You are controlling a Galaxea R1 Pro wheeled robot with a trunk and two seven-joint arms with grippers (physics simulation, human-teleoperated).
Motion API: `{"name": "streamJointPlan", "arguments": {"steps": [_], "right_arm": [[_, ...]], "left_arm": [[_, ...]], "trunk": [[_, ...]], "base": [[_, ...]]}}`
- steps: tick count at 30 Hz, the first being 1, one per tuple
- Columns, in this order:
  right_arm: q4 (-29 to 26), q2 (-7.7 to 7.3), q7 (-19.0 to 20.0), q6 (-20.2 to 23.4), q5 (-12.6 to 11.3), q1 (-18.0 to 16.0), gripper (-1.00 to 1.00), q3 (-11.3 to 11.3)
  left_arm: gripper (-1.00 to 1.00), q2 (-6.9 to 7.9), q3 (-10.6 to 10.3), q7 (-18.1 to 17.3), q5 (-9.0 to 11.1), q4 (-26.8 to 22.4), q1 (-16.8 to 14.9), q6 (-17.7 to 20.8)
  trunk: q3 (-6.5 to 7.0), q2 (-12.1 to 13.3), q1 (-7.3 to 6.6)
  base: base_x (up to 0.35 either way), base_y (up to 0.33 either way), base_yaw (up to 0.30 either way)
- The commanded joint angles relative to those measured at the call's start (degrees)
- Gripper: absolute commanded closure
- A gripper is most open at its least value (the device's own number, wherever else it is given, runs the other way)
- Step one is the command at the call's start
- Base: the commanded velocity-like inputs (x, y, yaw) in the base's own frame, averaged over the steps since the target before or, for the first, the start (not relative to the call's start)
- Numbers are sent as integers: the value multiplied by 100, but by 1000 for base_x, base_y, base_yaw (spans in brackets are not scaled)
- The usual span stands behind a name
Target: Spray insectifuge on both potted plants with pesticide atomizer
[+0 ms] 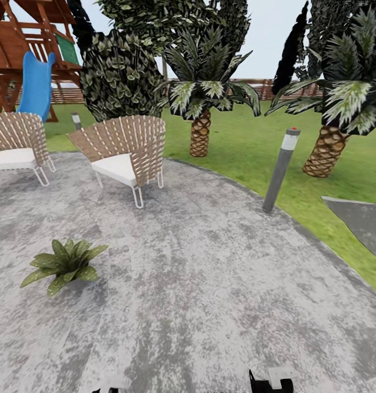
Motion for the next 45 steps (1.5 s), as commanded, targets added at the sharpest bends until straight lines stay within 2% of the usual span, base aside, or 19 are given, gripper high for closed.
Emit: {"name": "streamJointPlan", "arguments": {"steps": [1, 20, 22, 24, 27, 45], "right_arm": [[3, 0, -17, -13, -45, -3, -100, 50], [4, 0, -20, -13, -45, -3, -100, 49], [5, 0, -20, -13, -45, -3, -100, 50], [6, 0, -21, -13, -45, -3, -100, 50], [2, 0, -21, -13, -45, -3, -100, 50], [5, 0, -21, -13, -45, -3, -100, 49]], "left_arm": [[100, 0, 53, -21, -48, -2, -2, -18], [100, 10, 72, -21, -34, -14, -2, -10], [100, 11, 75, -21, 27, -13, -2, -9], [100, 19, 88, -23, 266, -16, -2, -16], [100, 36, 90, -28, 410, -13, -2, -17], [100, 45, 76, -32, 441, -13, -2, -25]], "trunk": [[-4, -2, -1], [-4, -2, -1], [-4, -2, -1], [-4, -2, -1], [-4, -2, -1], [-4, -2, -1]], "base": [[0, 0, -300], [0, 0, -300], [0, 0, -300], [0, 0, -300], [0, 0, -300], [0, 0, -300]]}}
